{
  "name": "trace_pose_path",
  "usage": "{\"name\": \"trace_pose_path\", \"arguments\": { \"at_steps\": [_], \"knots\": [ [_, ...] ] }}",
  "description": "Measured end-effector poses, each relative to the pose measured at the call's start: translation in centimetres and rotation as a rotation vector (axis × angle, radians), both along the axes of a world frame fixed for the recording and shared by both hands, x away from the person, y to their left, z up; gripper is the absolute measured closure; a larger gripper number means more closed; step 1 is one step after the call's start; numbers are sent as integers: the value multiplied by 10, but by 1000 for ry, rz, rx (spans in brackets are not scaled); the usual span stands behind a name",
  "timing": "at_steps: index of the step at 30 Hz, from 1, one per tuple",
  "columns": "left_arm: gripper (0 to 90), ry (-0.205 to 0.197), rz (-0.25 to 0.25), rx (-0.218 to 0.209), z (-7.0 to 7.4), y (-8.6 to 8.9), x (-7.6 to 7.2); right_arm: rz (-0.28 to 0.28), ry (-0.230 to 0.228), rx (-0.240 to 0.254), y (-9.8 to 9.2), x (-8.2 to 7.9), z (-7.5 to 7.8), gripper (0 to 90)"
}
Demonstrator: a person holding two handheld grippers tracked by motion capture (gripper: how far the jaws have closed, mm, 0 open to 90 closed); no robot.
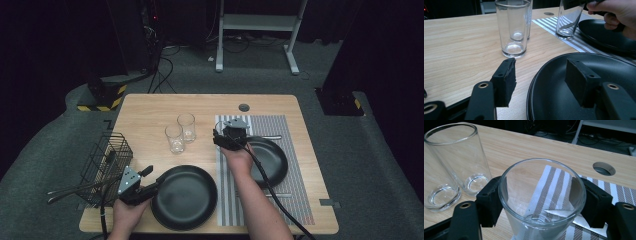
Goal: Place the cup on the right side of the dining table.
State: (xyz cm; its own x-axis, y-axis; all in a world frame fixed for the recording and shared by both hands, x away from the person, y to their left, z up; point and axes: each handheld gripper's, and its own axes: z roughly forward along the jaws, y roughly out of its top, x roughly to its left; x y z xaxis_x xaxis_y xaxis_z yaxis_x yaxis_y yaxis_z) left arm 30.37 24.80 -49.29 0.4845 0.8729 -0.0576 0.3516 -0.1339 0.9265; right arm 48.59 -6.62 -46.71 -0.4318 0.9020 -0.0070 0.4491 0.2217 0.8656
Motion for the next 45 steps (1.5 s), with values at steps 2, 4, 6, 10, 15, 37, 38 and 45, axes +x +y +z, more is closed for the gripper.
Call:
{"name": "trace_pose_path", "arguments": {
  "at_steps": [2,4,6,10,15,37,38,45],
  "knots": [
    [419,2,-1,0,0,0,0,-2,-2,-5,-1,0,0,284],
    [419,2,0,0,0,-1,0,-3,-3,-8,-1,-1,0,284],
    [419,2,-1,1,0,-1,0,-5,-3,-5,-3,-2,-1,284],
    [419,2,0,2,0,-1,0,-10,-9,-2,-4,-3,-1,283],
    [419,3,-2,3,0,-1,0,-16,-11,0,-4,-4,-1,282],
    [418,7,-9,10,-1,-4,0,-6,6,48,-8,-5,8,116],
    [417,8,-10,10,-1,-4,0,-4,3,50,-9,-6,9,116],
    [417,12,-10,11,-2,-3,0,-4,-11,57,-12,-12,14,116]
  ]
}}
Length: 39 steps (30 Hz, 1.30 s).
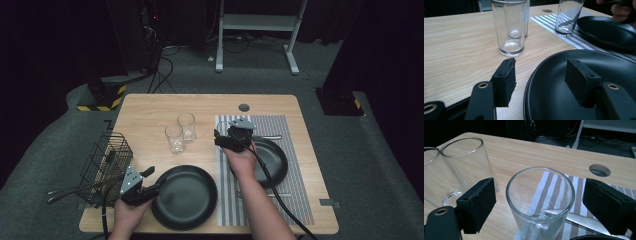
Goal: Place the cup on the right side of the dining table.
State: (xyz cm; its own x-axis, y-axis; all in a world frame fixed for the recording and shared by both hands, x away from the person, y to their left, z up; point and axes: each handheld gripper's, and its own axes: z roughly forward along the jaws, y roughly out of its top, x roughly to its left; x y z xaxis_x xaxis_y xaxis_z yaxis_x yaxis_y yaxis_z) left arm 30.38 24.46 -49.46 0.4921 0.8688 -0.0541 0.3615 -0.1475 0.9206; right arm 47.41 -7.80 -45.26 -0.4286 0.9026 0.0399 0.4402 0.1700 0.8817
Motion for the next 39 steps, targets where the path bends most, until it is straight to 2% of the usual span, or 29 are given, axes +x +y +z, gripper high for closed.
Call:
{"name": "trace_pose_path", "arguments": {
  "at_steps": [10,26,39],
  "knots": [
    [416,0,-3,8,0,-1,0,-5,-8,9,-7,-6,4,120],
    [415,5,-4,11,-1,-1,1,1,-1,4,-11,-19,-4,123],
    [412,6,-10,17,-1,-3,-2,45,-16,-3,-11,-52,-1,128]
  ]
}}
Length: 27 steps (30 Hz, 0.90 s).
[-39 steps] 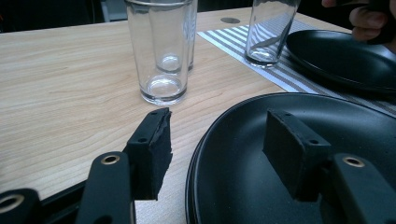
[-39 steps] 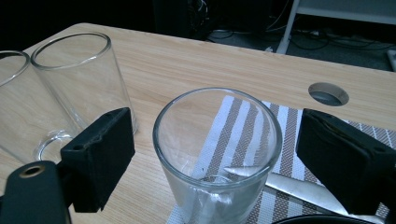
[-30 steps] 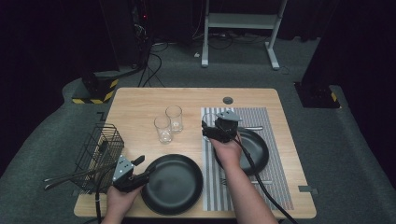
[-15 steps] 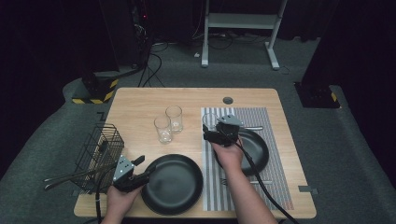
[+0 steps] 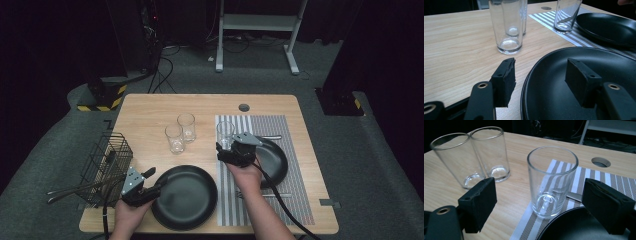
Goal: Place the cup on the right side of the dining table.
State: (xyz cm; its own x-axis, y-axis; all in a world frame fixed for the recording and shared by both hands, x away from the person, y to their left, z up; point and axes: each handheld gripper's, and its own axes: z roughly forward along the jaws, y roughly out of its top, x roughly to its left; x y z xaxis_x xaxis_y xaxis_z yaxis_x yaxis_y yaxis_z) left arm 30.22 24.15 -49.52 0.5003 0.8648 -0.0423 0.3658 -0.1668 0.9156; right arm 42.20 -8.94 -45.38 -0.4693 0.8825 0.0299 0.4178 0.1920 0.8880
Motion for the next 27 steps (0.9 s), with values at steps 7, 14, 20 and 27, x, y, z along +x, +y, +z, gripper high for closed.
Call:
{"name": "trace_pose_path", "arguments": {
  "at_steps": [7,14,20,27],
  "knots": [
    [409,9,0,-4,-1,-1,0,29,-14,7,1,-19,3,129],
    [407,12,6,-5,-2,1,-1,69,-21,19,10,-39,2,133],
    [403,15,11,-9,-2,2,0,110,-11,25,21,-53,-4,139],
    [391,18,10,-11,-2,3,0,143,11,26,32,-67,-16,148]
  ]
}}
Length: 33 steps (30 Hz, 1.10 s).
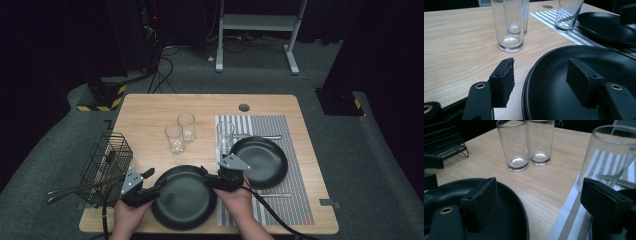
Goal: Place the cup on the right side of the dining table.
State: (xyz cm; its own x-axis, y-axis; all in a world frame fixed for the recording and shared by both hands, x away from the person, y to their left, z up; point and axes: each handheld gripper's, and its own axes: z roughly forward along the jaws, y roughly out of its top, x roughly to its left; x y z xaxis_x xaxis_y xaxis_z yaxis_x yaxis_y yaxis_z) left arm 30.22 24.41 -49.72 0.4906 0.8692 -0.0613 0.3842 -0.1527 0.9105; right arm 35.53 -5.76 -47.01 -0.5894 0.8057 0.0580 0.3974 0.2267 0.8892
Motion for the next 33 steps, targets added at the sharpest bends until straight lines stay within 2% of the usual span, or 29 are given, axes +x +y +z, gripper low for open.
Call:
{"name": "trace_pose_path", "arguments": {
  "at_steps": [5,12,18,24,26,29,33],
  "knots": [
    [391,3,7,-16,0,3,0,22,21,-23,7,-9,-12,152],
    [383,11,14,-4,-3,3,-2,56,20,-52,13,-22,-26,170],
    [360,30,40,-19,-13,10,-10,62,8,-75,12,-29,-36,170],
    [337,43,47,-19,-19,9,-14,71,19,-71,12,-34,-49,161],
    [334,49,43,-19,-21,7,-13,68,3,-81,13,-36,-49,159],
    [329,59,40,-35,-24,7,-11,80,26,-80,14,-35,-50,151],
    [330,59,38,-52,-24,7,-11,87,22,-77,13,-36,-50,154]
  ]
}}
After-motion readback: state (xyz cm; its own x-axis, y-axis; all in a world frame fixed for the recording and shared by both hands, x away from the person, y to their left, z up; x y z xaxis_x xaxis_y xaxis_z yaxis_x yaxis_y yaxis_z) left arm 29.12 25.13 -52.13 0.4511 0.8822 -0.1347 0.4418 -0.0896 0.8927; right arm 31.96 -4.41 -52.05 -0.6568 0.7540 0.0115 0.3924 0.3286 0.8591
